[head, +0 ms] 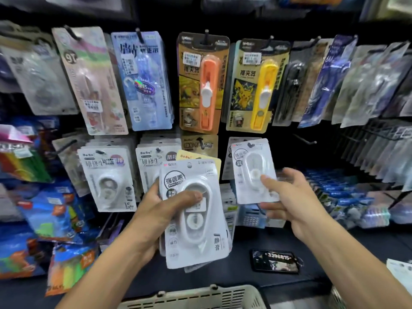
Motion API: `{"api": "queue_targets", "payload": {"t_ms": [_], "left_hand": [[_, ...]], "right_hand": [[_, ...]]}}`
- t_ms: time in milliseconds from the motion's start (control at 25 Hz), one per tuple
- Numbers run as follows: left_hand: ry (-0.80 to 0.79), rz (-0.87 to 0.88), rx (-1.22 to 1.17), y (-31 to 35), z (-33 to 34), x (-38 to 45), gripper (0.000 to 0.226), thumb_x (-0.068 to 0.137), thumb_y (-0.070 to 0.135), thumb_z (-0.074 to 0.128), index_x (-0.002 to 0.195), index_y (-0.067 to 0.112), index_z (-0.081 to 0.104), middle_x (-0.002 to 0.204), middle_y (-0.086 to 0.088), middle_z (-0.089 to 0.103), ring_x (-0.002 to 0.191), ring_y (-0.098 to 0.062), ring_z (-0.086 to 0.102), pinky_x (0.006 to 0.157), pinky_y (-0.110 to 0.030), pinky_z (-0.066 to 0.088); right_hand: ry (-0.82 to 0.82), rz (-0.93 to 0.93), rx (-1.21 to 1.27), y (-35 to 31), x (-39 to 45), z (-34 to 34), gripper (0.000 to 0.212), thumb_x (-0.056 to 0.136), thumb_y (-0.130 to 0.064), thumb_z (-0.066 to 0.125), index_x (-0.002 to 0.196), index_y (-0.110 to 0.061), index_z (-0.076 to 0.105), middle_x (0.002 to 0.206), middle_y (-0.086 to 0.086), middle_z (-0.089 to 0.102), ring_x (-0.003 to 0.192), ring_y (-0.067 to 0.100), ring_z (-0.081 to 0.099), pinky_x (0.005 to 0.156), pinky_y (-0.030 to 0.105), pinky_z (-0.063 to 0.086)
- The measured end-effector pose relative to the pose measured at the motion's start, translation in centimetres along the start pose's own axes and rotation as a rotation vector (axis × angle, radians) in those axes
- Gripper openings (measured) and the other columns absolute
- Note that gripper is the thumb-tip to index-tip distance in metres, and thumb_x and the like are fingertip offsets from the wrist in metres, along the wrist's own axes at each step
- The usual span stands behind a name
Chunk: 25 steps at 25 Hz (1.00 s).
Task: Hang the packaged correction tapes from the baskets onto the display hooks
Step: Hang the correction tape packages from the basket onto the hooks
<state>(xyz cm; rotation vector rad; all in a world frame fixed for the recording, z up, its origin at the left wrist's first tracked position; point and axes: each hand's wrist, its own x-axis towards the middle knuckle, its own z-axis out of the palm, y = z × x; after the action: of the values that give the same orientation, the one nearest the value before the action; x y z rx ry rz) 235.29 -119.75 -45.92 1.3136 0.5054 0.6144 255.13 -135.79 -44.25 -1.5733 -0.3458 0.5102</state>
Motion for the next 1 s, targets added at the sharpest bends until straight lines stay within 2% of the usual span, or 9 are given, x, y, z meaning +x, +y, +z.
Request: {"api": "queue_targets", "payload": {"t_ms": [80, 120, 200, 280, 360, 480, 600, 880, 1000], "left_hand": [[0.013, 0.020, -0.024, 0.4, 0.1, 0.4, 0.068, 0.041, 0.036, 0.089, 0.106, 0.029, 0.070, 0.097, -0.008, 0.081, 0.083, -0.029, 0.079, 0.069, -0.040, 0.063], [0.025, 0.027, -0.039, 0.4, 0.3, 0.6, 0.062, 0.042, 0.035, 0.090, 0.102, 0.031, 0.073, 0.097, -0.008, 0.081, 0.084, -0.029, 0.079, 0.073, -0.042, 0.063], [0.058, 0.028, -0.045, 0.2, 0.9, 0.8, 0.063, 0.046, 0.032, 0.091, 0.107, 0.029, 0.072, 0.098, -0.008, 0.081, 0.087, -0.030, 0.079, 0.080, -0.048, 0.063], [0.064, 0.007, -0.041, 0.1, 1.4, 0.9, 0.074, 0.050, 0.034, 0.094, 0.118, 0.024, 0.067, 0.099, -0.007, 0.081, 0.088, -0.029, 0.079, 0.077, -0.048, 0.064], [0.020, -0.068, -0.070, 0.1, 1.3, 0.9, 0.093, 0.042, 0.041, 0.100, 0.126, 0.024, 0.062, 0.102, -0.009, 0.081, 0.088, -0.030, 0.079, 0.076, -0.050, 0.064], [-0.058, -0.221, -0.192, 0.4, 0.7, 0.8, 0.107, 0.035, 0.036, 0.106, 0.130, 0.014, 0.062, 0.105, -0.018, 0.079, 0.086, -0.035, 0.079, 0.069, -0.052, 0.063], [-0.032, -0.210, -0.215, 0.2, 0.5, 1.0, 0.092, 0.047, 0.026, 0.101, 0.130, 0.009, 0.066, 0.111, -0.023, 0.077, 0.094, -0.039, 0.077, 0.091, -0.061, 0.057], [-0.008, -0.107, -0.228, 0.6, 1.0, 0.8, 0.081, 0.050, 0.028, 0.097, 0.124, 0.012, 0.069, 0.108, -0.022, 0.077, 0.091, -0.038, 0.078, 0.079, -0.054, 0.062], [0.016, -0.076, -0.220, 0.6, 1.5, 0.6, 0.079, 0.051, 0.026, 0.097, 0.123, 0.009, 0.068, 0.105, -0.022, 0.078, 0.087, -0.037, 0.078, 0.081, -0.056, 0.062]], "right_hand": [[0.029, -0.042, -0.112, 0.6, -1.0, 0.6, 0.058, 0.093, -0.031, 0.071, 0.143, -0.031, 0.041, 0.125, -0.002, 0.058, 0.104, 0.023, 0.065, 0.085, 0.046, 0.059], [0.000, -0.149, -0.152, 0.9, -1.7, 1.1, 0.047, 0.091, -0.039, 0.072, 0.133, -0.035, 0.052, 0.123, -0.010, 0.062, 0.110, 0.019, 0.062, 0.091, 0.044, 0.056], [-0.248, -0.247, -0.138, 1.2, -3.4, 2.7, 0.031, 0.077, -0.054, 0.076, 0.103, -0.038, 0.070, 0.098, -0.017, 0.072, 0.099, 0.011, 0.067, 0.082, 0.032, 0.055], [-0.460, -0.218, -0.135, 1.9, -4.4, 4.1, 0.037, 0.067, -0.051, 0.084, 0.096, -0.030, 0.074, 0.092, -0.007, 0.077, 0.088, 0.013, 0.072, 0.075, 0.029, 0.058], [-0.478, -0.157, -0.035, 2.2, -4.3, 4.6, 0.036, 0.070, -0.038, 0.089, 0.097, -0.020, 0.074, 0.096, 0.006, 0.079, 0.089, 0.023, 0.075, 0.074, 0.033, 0.062], [-0.421, -0.064, 0.248, 1.5, -3.4, 4.0, 0.040, 0.074, -0.030, 0.077, 0.109, -0.012, 0.068, 0.102, 0.011, 0.078, 0.084, 0.027, 0.076, 0.055, 0.039, 0.062], [-0.201, -0.108, 0.234, 0.6, -2.7, 2.8, 0.025, 0.079, -0.028, 0.074, 0.100, -0.017, 0.067, 0.084, 0.008, 0.077, 0.056, 0.021, 0.069, 0.036, 0.027, 0.044], [0.144, -0.169, 0.079, 1.2, -0.7, 0.0, 0.018, 0.089, -0.032, 0.073, 0.097, -0.020, 0.063, 0.064, -0.005, 0.070, 0.034, 0.005, 0.046, 0.032, 0.021, 0.031], [0.174, -0.141, 0.101, 1.5, -0.2, 0.0, 0.017, 0.094, -0.022, 0.069, 0.106, -0.018, 0.058, 0.083, 0.007, 0.069, 0.035, 0.009, 0.047, 0.033, 0.023, 0.035]]}}
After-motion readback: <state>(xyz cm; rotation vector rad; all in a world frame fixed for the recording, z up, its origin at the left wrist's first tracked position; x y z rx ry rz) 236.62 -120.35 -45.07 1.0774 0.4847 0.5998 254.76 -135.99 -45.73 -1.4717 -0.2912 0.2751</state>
